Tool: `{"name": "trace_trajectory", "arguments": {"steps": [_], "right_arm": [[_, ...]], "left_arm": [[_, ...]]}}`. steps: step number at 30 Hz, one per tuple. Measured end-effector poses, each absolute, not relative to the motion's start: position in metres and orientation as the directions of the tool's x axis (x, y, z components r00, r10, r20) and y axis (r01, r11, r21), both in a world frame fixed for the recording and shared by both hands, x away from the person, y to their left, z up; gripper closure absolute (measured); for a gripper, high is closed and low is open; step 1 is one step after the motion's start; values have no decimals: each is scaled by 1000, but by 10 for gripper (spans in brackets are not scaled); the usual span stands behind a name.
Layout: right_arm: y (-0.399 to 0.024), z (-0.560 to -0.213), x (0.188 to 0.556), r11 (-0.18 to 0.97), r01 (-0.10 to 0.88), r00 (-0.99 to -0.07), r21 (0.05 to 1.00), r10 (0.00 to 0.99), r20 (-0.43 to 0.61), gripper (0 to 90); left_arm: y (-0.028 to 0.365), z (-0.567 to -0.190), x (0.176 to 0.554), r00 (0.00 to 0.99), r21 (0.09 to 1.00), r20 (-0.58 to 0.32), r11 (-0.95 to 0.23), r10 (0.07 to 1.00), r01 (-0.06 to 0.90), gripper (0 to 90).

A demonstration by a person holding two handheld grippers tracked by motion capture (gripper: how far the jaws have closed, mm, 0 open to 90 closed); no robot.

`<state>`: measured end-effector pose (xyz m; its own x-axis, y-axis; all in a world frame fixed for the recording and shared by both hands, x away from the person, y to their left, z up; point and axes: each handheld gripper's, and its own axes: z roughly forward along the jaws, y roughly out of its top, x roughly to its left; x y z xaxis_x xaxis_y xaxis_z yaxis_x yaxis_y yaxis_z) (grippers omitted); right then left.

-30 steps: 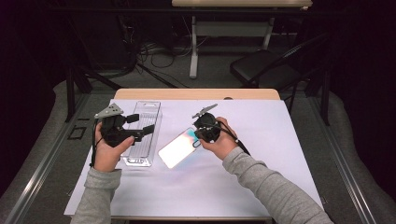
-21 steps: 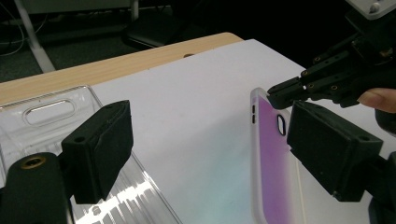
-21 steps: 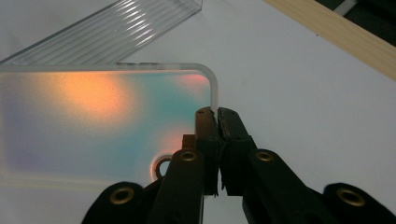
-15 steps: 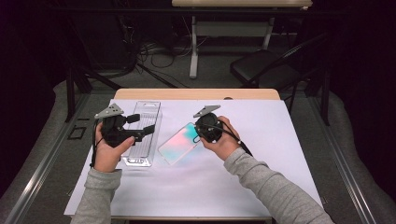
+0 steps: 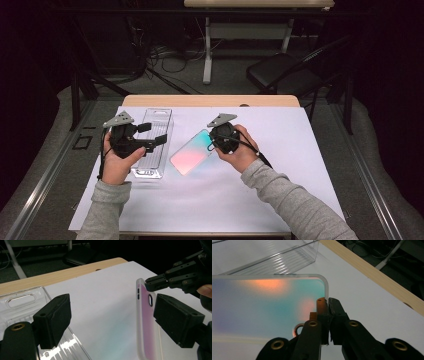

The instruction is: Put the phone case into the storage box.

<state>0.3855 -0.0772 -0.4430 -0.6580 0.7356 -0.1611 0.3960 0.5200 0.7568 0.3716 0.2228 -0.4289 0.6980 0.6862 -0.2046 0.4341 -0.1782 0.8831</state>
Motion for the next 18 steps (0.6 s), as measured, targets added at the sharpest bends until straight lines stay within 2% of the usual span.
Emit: {"name": "trace_trajectory", "arguments": {"steps": [18], "right_arm": [[-80,-435,378,548,322,-653,772,719,-238,877]], "left_arm": [[217,-429,370,707,879,-207,-188,676,437,148]]}}
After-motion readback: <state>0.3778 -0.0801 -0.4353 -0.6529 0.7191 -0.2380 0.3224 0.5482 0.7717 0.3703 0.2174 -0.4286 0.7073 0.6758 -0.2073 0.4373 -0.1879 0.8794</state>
